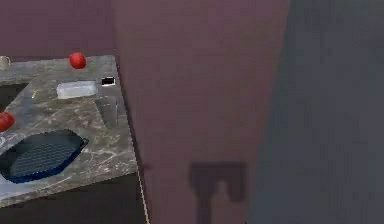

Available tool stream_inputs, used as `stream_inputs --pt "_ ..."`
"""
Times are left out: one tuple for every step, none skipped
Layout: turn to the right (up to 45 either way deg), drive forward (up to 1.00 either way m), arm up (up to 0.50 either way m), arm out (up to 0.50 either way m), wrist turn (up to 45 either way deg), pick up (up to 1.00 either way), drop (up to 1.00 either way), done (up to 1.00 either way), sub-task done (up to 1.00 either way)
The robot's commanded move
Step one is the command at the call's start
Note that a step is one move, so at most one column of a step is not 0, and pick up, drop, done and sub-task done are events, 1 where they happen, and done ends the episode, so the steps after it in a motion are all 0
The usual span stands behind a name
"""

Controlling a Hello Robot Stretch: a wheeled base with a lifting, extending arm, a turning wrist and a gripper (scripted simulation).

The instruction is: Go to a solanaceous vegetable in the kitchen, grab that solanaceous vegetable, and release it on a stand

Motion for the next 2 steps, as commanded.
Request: stream_inputs --pt "-45.0 0.00 0.00 0.00 0.0 0.00 0.00 0.00 0.00" --pt "0.0 0.40 0.00 0.00 0.0 0.00 0.00 0.00 0.00"
